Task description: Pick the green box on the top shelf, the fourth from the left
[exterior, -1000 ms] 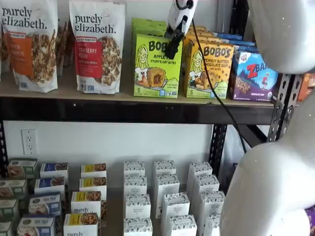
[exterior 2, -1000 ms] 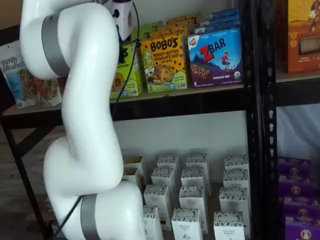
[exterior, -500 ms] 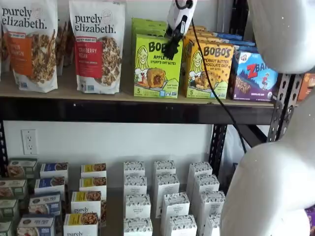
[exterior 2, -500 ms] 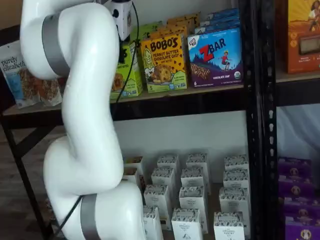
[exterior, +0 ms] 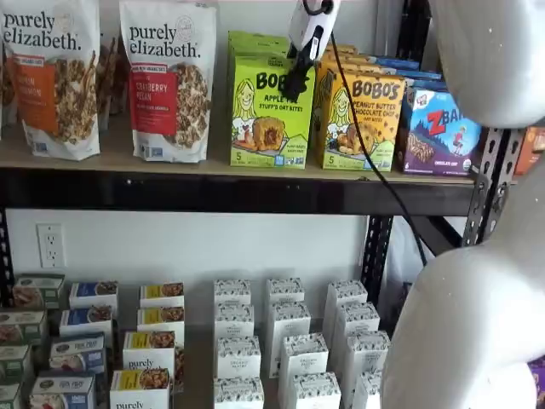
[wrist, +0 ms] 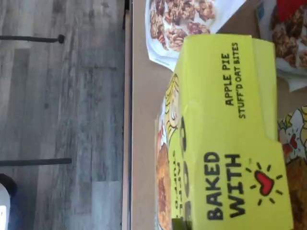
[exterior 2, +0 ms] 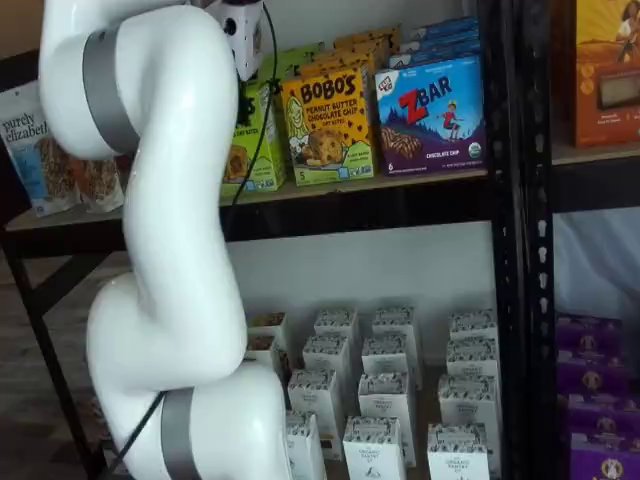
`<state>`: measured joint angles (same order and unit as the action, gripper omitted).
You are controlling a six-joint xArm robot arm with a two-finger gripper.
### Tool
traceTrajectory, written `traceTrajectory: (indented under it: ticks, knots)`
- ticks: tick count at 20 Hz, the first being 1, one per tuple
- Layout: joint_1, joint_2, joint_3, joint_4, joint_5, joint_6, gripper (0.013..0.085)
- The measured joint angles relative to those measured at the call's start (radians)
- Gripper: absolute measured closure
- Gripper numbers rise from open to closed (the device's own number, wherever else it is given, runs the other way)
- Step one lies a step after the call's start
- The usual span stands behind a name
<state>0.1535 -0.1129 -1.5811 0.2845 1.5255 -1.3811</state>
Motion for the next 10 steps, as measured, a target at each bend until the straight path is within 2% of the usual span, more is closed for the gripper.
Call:
traceTrajectory:
  ticks: [10]
  knots:
    - [-0.008, -0.009, -0.006, 0.014, 0.028, -0.002, 0.065]
